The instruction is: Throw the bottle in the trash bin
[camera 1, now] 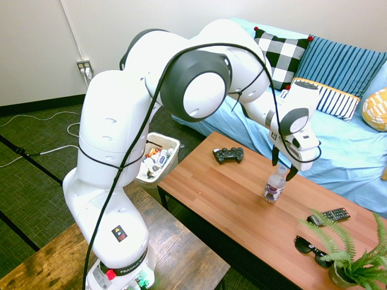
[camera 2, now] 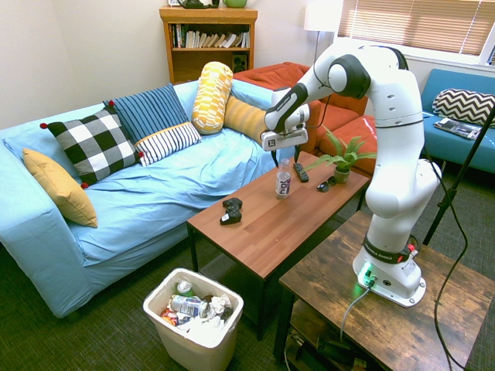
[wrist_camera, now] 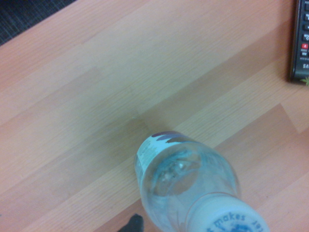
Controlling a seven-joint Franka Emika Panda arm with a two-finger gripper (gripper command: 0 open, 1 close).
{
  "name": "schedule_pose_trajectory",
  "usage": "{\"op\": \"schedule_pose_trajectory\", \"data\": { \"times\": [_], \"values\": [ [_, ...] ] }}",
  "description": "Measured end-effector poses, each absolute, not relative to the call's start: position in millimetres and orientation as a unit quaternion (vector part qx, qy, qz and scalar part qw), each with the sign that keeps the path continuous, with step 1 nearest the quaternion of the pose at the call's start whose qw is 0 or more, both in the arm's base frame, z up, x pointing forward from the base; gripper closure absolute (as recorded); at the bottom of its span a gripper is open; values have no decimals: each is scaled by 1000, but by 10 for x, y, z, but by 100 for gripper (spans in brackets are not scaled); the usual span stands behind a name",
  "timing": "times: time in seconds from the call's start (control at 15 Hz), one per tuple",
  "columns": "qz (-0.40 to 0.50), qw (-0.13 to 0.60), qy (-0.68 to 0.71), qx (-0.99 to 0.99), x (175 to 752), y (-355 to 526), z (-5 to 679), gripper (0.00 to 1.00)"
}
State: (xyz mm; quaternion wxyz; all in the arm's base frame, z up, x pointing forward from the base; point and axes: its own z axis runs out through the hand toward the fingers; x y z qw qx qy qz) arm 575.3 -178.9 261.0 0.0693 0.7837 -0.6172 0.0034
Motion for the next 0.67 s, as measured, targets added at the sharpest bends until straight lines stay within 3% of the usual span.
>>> {"op": "schedule_pose_trajectory", "data": {
  "times": [0.07, 0.67],
  "values": [
    [3, 69, -617, 784, 5758, -1783, 2577, 100],
    [2, 58, -626, 778, 5810, -1812, 2577, 100]
  ]
}}
